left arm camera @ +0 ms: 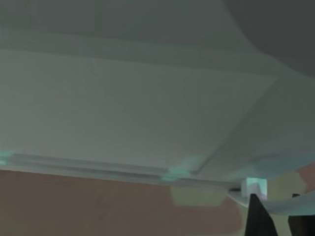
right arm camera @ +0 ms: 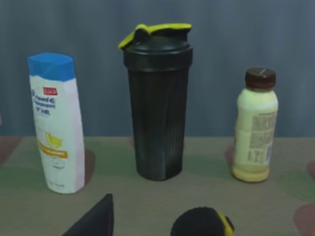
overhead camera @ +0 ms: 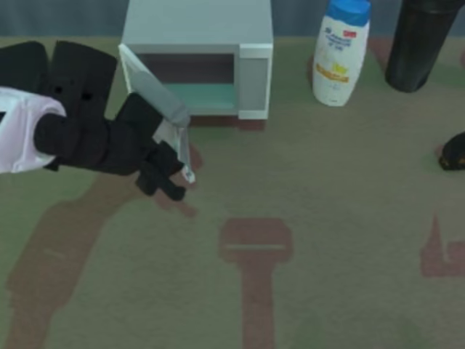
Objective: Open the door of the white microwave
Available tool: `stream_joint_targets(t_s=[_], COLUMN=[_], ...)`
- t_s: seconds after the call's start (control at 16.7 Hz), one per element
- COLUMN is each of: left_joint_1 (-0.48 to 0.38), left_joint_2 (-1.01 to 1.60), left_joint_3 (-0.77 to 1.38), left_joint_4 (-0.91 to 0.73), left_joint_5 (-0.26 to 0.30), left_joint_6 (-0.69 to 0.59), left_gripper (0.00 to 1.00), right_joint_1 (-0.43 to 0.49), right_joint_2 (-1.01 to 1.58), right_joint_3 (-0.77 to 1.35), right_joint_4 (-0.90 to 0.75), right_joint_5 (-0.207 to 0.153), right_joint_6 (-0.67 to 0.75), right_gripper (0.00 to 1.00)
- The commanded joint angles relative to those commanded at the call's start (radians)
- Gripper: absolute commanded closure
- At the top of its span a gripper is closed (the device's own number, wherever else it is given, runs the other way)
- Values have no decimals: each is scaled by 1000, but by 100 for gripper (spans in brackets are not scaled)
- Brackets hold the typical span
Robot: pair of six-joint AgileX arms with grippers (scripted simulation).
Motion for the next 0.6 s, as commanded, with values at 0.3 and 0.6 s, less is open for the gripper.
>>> stream_joint_targets(t_s=[0.3, 0.6], left_joint_1=[25, 25], left_joint_2=[-4, -4], left_joint_3=[-1, -1], left_joint_4=[-20, -20], left_joint_5=[29, 29], left_joint_6=[50, 50], left_gripper=[100, 100], right_joint_1=[0, 0], right_joint_2=[0, 0], right_joint_3=[0, 0], right_joint_4=[0, 0], right_joint_5=[0, 0], right_joint_6=[0, 0], right_gripper=[0, 0])
